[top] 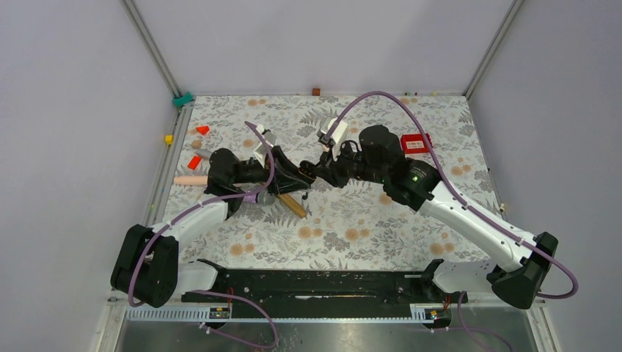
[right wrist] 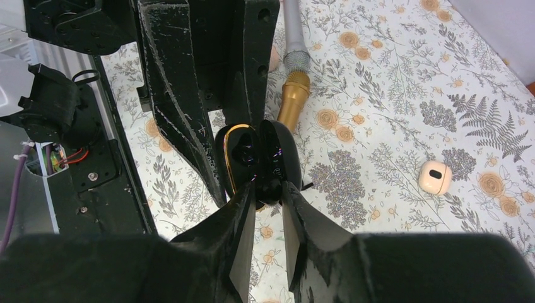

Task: Insert the wireless bluetooth earbuds into the charging case
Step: Place the earbud in the charging case.

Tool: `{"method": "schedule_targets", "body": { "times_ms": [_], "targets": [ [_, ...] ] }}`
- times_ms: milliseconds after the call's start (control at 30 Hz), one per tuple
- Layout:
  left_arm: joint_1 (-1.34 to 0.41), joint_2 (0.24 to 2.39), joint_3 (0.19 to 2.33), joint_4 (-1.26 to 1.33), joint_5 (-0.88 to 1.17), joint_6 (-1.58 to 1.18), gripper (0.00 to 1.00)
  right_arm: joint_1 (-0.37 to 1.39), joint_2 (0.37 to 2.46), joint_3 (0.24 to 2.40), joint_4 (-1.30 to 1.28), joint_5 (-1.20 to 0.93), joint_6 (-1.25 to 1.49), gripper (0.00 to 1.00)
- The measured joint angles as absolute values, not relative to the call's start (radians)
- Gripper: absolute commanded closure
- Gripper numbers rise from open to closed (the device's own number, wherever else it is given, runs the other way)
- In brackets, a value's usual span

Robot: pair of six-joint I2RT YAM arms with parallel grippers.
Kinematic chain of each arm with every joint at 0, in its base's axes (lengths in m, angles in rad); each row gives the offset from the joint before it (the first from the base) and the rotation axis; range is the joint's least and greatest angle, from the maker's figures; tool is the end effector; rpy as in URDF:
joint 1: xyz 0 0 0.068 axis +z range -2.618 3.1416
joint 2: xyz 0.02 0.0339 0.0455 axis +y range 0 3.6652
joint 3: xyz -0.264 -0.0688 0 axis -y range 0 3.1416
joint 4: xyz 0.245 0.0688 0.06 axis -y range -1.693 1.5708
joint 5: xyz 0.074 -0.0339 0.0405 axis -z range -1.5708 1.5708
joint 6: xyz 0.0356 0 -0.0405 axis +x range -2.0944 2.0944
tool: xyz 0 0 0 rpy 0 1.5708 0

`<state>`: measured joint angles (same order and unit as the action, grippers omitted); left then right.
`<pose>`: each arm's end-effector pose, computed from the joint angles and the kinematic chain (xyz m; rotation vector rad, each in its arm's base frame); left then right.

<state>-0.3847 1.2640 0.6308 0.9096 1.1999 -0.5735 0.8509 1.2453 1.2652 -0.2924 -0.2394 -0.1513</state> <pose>0.2257 -0.1272 0.2923 1.0030 1.3437 -1.5129 0.1808 0.2190 0.3993 -1.0576 1.5723 0.7040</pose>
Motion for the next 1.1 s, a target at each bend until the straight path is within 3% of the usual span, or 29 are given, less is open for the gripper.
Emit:
{"method": "schedule_targets", "body": {
  "times_ms": [200, 400, 700, 967, 1100],
  "targets": [
    [-0.385, 1.255, 0.626, 0.923, 1.203, -0.577, 1.00, 0.851, 1.245, 1.265, -0.288, -0.239, -0.147, 0.70],
    [-0.385, 1.244, 0.625, 0.940, 1.216, -0.576, 1.00, 0.851, 1.245, 1.265, -0.303, -0.246, -0.135, 0.61],
    [-0.385, 1.238, 0.625, 0.946, 1.230, -0.574, 1.00, 0.838, 1.242, 1.267, -0.323, -0.264, -0.113, 0.55],
    [-0.390, 1.232, 0.625, 0.970, 1.250, -0.574, 1.00, 0.800, 1.226, 1.282, -0.370, -0.349, -0.091, 0.38],
    [-0.391, 1.231, 0.625, 0.981, 1.254, -0.574, 1.00, 0.765, 1.198, 1.293, -0.381, -0.405, -0.080, 0.36]
  ]
}}
